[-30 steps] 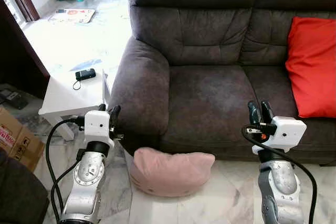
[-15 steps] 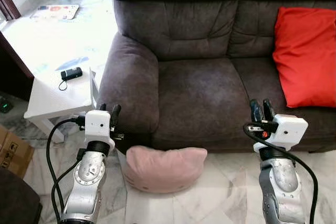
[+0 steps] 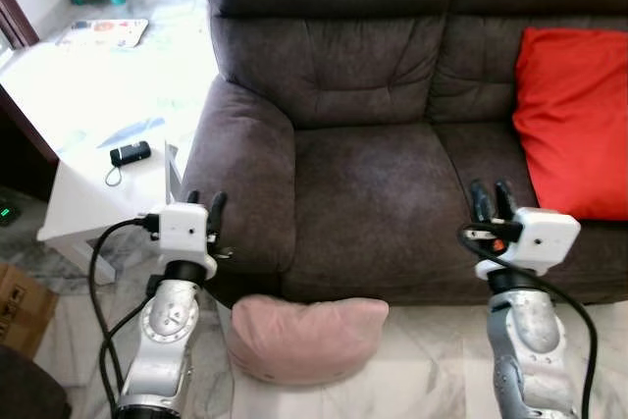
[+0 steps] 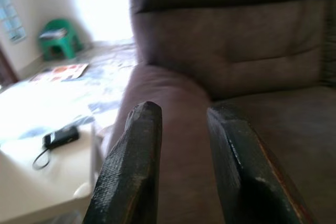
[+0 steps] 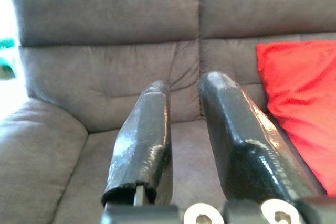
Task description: Move the pillow to the sofa from floor
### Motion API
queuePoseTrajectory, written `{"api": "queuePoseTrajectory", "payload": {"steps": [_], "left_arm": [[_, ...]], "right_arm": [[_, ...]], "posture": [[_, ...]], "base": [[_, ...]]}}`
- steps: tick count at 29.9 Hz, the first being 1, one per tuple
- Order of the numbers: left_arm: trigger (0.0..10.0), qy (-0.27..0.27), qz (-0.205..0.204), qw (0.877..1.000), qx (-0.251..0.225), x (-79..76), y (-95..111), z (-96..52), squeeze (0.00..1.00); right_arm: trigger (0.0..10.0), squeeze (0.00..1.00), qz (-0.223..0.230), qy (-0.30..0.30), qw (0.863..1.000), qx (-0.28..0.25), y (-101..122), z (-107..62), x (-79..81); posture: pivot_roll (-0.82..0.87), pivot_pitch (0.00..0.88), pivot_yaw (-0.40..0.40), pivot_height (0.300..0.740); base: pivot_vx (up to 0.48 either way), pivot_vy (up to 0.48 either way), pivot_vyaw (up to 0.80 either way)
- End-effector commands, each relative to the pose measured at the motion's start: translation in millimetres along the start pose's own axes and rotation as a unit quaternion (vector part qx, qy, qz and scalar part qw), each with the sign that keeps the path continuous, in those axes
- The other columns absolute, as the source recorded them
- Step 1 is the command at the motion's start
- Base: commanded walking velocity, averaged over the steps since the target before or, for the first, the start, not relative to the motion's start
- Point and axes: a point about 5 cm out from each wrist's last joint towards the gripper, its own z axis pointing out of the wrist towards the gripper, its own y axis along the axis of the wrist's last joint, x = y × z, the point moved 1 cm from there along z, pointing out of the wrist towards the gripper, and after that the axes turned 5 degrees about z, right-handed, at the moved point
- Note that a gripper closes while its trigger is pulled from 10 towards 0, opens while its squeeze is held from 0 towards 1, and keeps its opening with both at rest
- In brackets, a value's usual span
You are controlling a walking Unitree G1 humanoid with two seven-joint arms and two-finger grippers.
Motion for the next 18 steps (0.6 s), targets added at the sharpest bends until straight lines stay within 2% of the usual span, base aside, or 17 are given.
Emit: {"api": "queuePoseTrajectory", "payload": {"steps": [1,5,10,18], "left_arm": [[10.0,0.005,0.001,1.000,0.007,2.3,-3.4,-2.1,0.00],[10.0,0.006,0.002,1.000,0.007,2.5,-3.0,-1.6,0.00],[10.0,0.001,0.006,1.000,0.001,1.4,0.0,-1.7,0.00],[10.0,0.016,0.017,1.000,-0.001,8.1,1.7,-3.1,0.00]], "right_arm": [[10.0,0.00,0.002,0.003,1.000,0.009,-4.1,-2.5,2.1],[10.0,0.00,0.002,0.005,1.000,0.008,-3.9,-2.0,2.9],[10.0,0.00,0.003,0.006,1.000,0.008,-4.3,-1.7,3.6],[10.0,0.00,0.006,0.010,1.000,0.010,-5.8,-2.6,5.7]], "posture": [[-0.04,0.125,-0.018,0.740],[-0.04,0.127,-0.018,0.740],[-0.04,0.130,-0.019,0.740],[-0.04,0.133,-0.016,0.740]], "base": [[0.296,0.000,0.00],[0.278,0.000,0.00],[0.000,0.000,0.00],[0.000,0.000,0.00]]}}
